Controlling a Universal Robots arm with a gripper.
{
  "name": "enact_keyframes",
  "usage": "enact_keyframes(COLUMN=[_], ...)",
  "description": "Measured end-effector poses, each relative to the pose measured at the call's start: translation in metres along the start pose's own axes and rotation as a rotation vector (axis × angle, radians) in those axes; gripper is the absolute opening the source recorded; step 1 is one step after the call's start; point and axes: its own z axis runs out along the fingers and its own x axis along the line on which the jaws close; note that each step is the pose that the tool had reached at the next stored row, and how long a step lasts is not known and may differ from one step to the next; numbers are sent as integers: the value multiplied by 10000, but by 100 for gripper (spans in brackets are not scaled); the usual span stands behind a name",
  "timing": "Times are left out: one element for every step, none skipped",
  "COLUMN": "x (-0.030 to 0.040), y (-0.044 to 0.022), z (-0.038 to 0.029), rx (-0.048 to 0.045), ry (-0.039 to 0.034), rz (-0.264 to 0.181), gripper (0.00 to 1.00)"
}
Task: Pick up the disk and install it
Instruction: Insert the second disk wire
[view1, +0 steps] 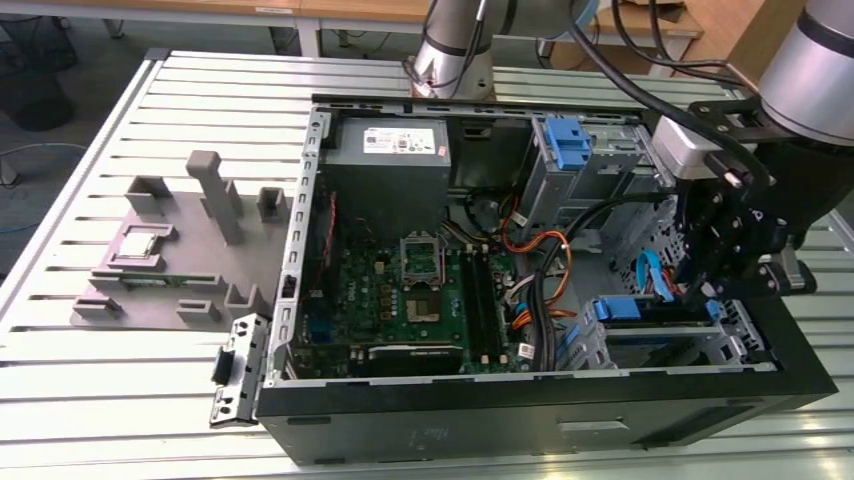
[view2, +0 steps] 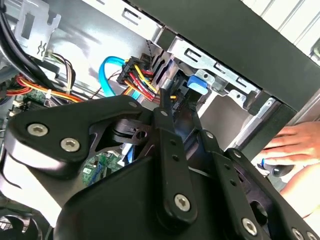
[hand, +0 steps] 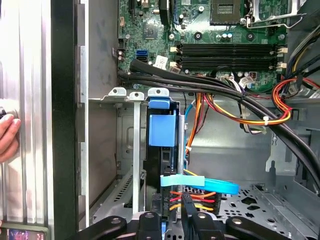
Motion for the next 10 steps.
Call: enact_keyframes(x=[0, 1, 0, 0, 1, 4, 6, 8, 9, 10], y=[0, 0, -1, -1, -1, -2, -1, -1, -1, 0], z=[0, 0, -2, -2, -1, 0, 2, 6, 10, 15], rx=[0, 2, 2, 2, 2, 3, 3, 3, 4, 4], ry=[-55, -147, -196, -211, -231, -257, -280, -301, -329, -366], rz=[5, 13, 17, 18, 19, 20, 22, 23, 25, 28], gripper=[30, 30, 30, 30, 30, 30, 30, 30, 30, 30])
